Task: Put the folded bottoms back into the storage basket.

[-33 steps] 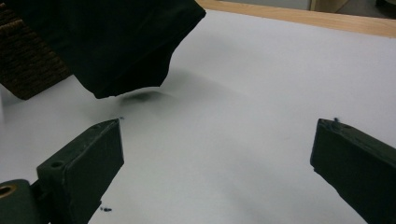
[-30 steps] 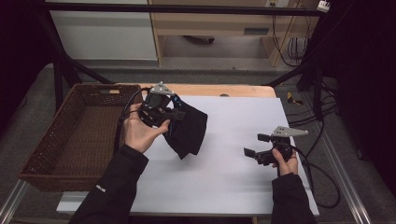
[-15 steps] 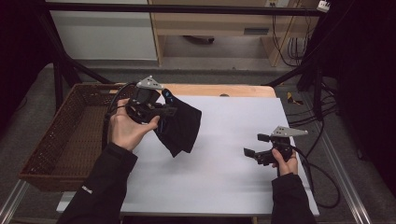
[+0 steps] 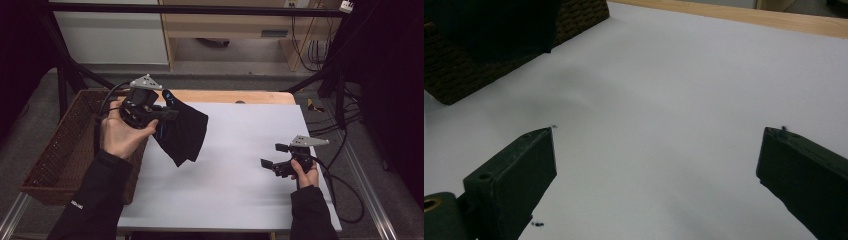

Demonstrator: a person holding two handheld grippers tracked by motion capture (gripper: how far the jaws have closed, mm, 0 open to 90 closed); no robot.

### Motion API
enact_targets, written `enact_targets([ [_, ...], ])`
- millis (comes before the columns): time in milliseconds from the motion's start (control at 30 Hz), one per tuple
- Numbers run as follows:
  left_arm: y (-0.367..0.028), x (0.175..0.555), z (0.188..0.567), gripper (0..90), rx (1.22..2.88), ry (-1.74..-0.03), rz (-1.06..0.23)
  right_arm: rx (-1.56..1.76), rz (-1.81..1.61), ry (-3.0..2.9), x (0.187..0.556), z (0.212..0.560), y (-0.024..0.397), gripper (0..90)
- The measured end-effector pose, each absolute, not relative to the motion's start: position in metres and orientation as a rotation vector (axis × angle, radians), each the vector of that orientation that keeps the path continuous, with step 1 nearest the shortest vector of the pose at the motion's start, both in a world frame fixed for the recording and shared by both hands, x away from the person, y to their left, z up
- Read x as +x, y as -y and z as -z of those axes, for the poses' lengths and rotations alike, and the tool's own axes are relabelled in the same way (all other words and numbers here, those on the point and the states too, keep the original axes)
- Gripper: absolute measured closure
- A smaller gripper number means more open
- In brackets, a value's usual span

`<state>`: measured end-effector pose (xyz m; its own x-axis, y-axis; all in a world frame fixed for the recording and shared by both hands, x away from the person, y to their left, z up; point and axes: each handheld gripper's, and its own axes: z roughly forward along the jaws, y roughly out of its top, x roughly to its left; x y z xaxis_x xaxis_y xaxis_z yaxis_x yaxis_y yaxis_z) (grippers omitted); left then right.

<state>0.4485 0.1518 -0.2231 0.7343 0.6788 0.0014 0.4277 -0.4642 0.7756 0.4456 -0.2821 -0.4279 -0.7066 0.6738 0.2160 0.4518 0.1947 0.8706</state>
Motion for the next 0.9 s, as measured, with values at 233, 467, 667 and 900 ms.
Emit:
enact_targets([
  [233, -0.162, 0.447, 0.216, 83.4, 2.132, -0.850, -0.414, 1.083, -1.518, -2.255, 0.446, 0.428, 0.282, 2.7],
  [467, -0.173, 0.445, 0.207, 83.4, 2.120, -0.864, -0.430, 1.085, -1.516, -2.259, 0.446, 0.429, 0.282, 2.7],
  [667, -0.184, 0.444, 0.197, 83.4, 2.101, -0.877, -0.453, 1.083, -1.513, -2.261, 0.446, 0.429, 0.282, 2.7],
  [900, -0.198, 0.442, 0.187, 83.4, 2.068, -0.896, -0.486, 1.085, -1.516, -2.258, 0.446, 0.428, 0.282, 2.7],
])
